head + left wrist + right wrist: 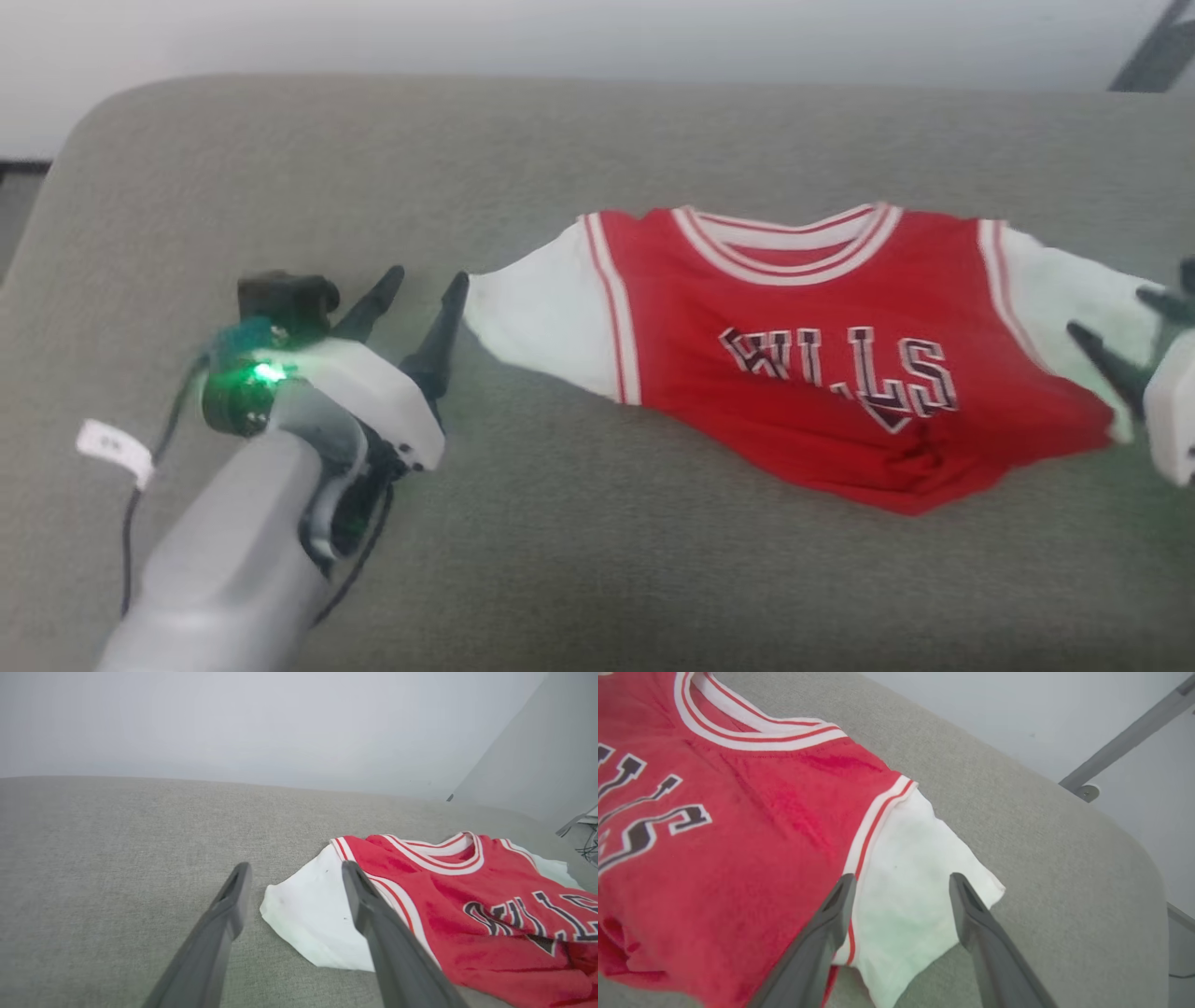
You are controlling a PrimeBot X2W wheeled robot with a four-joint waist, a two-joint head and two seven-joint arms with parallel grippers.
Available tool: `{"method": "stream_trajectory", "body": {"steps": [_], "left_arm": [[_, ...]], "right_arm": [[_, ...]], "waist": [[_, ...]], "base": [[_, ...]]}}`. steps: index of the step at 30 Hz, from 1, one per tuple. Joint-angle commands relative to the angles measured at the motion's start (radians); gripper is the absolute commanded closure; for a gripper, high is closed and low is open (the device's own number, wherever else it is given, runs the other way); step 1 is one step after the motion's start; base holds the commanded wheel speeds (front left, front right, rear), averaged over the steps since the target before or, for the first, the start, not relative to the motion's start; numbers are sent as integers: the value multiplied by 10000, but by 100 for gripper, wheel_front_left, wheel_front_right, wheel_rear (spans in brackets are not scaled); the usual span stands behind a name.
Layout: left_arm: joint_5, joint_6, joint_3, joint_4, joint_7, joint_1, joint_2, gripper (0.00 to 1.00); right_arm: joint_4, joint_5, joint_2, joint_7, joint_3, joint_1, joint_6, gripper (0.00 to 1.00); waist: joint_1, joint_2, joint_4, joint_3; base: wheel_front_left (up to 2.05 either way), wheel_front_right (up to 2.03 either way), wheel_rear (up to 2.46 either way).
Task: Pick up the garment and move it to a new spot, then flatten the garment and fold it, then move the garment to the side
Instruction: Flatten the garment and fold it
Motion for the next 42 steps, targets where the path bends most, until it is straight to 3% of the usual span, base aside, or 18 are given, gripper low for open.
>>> {"method": "stream_trajectory", "body": {"steps": [1,11,22,23,24,25,29,34,38,42], "left_arm": [[268,134,-55,-194,-244,223,-52,0],[1959,1371,-348,-2643,-1512,1538,-315,0],[2569,1536,289,-3930,-1571,1984,-376,0],[2585,1502,337,-3954,-1571,1960,-350,0],[2673,1474,367,-3978,-1572,1898,-288,0],[2667,1446,403,-4013,-1573,1815,-263,0],[2949,1134,252,-4058,-1399,1177,-5,0],[3553,107,-439,-3780,-231,-781,384,0],[2561,-1125,-1105,-2450,2229,-2542,107,0],[1244,-1411,-1391,-1440,4066,-3988,-241,0]], "right_arm": [[84,210,-131,154,186,-254,-19,0],[1320,2206,-1318,1966,2010,-2993,-19,0],[1636,3936,-1880,3220,3404,-4129,-21,0],[1672,3973,-1896,3273,3511,-4171,-19,33],[1745,4041,-1896,3275,3601,-4276,-21,84],[1776,4076,-1865,3243,3698,-4347,-21,100],[1866,4134,-1823,3095,4057,-4659,-21,100],[1912,4308,-1861,2961,4417,-5084,-21,100],[1864,4378,-1852,2952,4732,-5531,-21,100],[1805,4453,-1774,3001,4987,-5833,-19,100]], "waist": [[0,0,363,314],[0,0,1466,1459],[0,0,1682,2152],[0,0,1653,2165],[0,0,1614,2181],[0,0,1579,2191],[0,0,1478,2199],[0,0,1457,2301],[0,0,1408,2512],[0,0,1325,2668]], "base": [[0,0,0],[0,0,0],[0,0,0],[0,0,0],[0,0,0],[0,0,0],[0,0,0],[0,0,0],[0,0,0],[0,0,0]]}}
